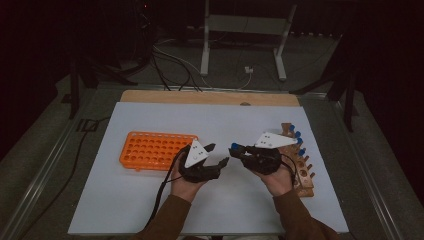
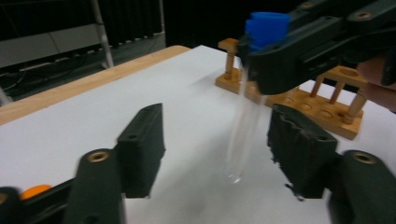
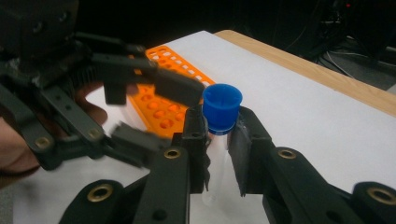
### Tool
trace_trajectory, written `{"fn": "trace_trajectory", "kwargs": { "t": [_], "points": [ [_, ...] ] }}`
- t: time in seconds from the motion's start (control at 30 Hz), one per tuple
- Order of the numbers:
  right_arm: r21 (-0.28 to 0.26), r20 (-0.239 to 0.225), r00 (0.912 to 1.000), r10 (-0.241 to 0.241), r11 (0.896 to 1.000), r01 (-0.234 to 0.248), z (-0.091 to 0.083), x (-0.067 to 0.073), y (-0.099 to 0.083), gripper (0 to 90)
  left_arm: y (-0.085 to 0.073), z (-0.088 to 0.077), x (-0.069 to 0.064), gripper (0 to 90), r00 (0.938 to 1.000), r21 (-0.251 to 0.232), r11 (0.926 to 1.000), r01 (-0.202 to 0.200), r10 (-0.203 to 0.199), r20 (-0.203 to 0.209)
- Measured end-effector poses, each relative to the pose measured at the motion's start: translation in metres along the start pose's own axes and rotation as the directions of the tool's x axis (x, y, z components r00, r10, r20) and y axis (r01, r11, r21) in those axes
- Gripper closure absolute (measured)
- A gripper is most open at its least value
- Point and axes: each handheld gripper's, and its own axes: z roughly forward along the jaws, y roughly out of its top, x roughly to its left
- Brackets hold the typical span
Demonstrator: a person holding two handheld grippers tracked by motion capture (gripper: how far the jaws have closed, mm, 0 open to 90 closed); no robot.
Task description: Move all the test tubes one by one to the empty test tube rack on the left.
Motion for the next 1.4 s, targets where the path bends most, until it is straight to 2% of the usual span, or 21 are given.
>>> {"fn": "trace_trajectory", "kwargs": {
  "t": [0.13,0.33,0.43,0.57,0.7,0.77,0.8,0.83,0.9,0.93,1.0,1.13,1.17,1.2,1.4],
  "points": [
    [0.002,-0.009,0.9999,-0.005,1.0,0.005,0.004,0.003,0.003,76.9,0.0,0.003,-0.002,56.1,0.9993,0.011,0.9999,-0.01,0.009,0.036],
    [0.007,-0.018,0.9998,-0.003,1.0,0.003,0.008,0.006,0.0,76.9,-0.003,0.007,-0.005,71.1,0.9986,0.017,0.9997,-0.018,0.017,0.051],
    [0.012,-0.023,0.9997,-0.004,1.0,0.004,0.009,0.006,-0.001,76.9,-0.004,0.007,-0.005,76.6,0.9985,0.013,0.9997,-0.019,0.018,0.052],
    [0.008,-0.027,0.9996,0.007,1.0,-0.007,0.008,0.006,-0.001,75.7,-0.004,0.007,-0.004,77.7,0.9981,0.012,0.9995,-0.03,0.03,0.054],
    [-0.037,-0.037,0.9987,0.034,0.999,-0.035,0.003,0.003,-0.003,61.8,-0.005,0.006,-0.002,77.8,0.999,0.018,0.9995,-0.024,0.023,0.038],
    [-0.051,-0.036,0.9985,0.042,0.998,-0.043,-0.001,0.0,-0.004,51.1,-0.005,0.005,0.0,77.9,0.9993,0.02,0.9996,-0.018,0.017,0.034],
    [-0.051,-0.036,0.9985,0.042,0.998,-0.043,-0.001,0.0,-0.004,51.1,-0.005,0.005,0.0,77.9,0.9993,0.02,0.9996,-0.018,0.017,0.034],
    [-0.066,-0.025,0.9983,0.052,0.996,-0.054,-0.006,-0.003,-0.005,41.7,-0.005,0.004,0.001,77.9,0.9995,0.019,0.9997,-0.015,0.014,0.029],
    [-0.075,0.001,0.9987,0.052,0.996,-0.051,-0.011,-0.006,-0.007,29.2,-0.004,0.002,0.003,77.9,0.9997,0.021,0.9997,-0.011,0.01,0.021],
    [-0.075,0.001,0.9987,0.052,0.996,-0.051,-0.011,-0.006,-0.007,29.2,-0.004,0.001,0.004,77.9,0.9998,0.02,0.9998,-0.007,0.007,0.018],
    [-0.072,0.052,0.9968,0.061,0.996,-0.057,-0.018,-0.011,-0.012,16.7,-0.004,-0.001,0.006,78.0,0.9999,0.021,0.9998,-0.007,0.006,0.014],
    [-0.075,0.089,0.993,0.078,0.995,-0.072,-0.026,-0.016,-0.017,7.6,-0.005,-0.005,0.009,78.1,1.0,0.016,0.9999,-0.002,0.002,0.003],
    [-0.075,0.089,0.993,0.078,0.995,-0.072,-0.026,-0.016,-0.017,7.6,-0.005,-0.007,0.011,78.1,1.0,0.018,0.9998,-0.002,0.002,0.0],
    [-0.071,0.103,0.991,0.086,0.994,-0.079,-0.03,-0.018,-0.02,3.2,-0.006,-0.008,0.012,78.1,1.0,0.017,0.9999,-0.001,0.001,-0.004],
    [-0.057,0.124,0.9894,0.075,0.996,-0.068,-0.041,-0.02,-0.029,0.4,-0.008,-0.019,0.022,78.2,0.9995,0.013,0.9999,0.011,-0.011,-0.029]
  ]
}}
